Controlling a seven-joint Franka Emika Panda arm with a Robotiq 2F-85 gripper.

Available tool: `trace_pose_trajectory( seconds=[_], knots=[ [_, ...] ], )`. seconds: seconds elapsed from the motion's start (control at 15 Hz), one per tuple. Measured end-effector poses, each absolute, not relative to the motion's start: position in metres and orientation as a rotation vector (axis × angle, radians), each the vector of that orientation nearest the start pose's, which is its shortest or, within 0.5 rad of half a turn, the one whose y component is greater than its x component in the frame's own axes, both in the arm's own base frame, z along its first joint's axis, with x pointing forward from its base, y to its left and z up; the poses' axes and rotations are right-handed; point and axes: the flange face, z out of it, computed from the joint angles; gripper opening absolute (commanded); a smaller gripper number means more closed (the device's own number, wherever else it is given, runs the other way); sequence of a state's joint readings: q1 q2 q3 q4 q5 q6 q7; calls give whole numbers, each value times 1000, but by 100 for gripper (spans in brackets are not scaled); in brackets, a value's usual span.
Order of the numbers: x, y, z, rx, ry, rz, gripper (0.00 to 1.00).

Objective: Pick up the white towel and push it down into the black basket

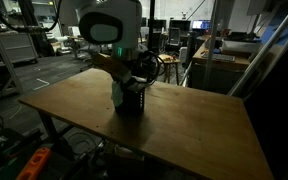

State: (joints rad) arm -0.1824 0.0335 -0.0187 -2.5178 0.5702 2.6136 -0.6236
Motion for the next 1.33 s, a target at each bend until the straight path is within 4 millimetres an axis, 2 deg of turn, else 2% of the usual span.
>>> trace_pose_trajectory(
  seconds=[0.27,0.87,1.33],
  knots=[
    [459,-104,277,-2884,77,-276,4],
    [479,-124,305,-2926,53,-362,4],
    [485,-113,306,-2922,16,-357,4]
  ],
)
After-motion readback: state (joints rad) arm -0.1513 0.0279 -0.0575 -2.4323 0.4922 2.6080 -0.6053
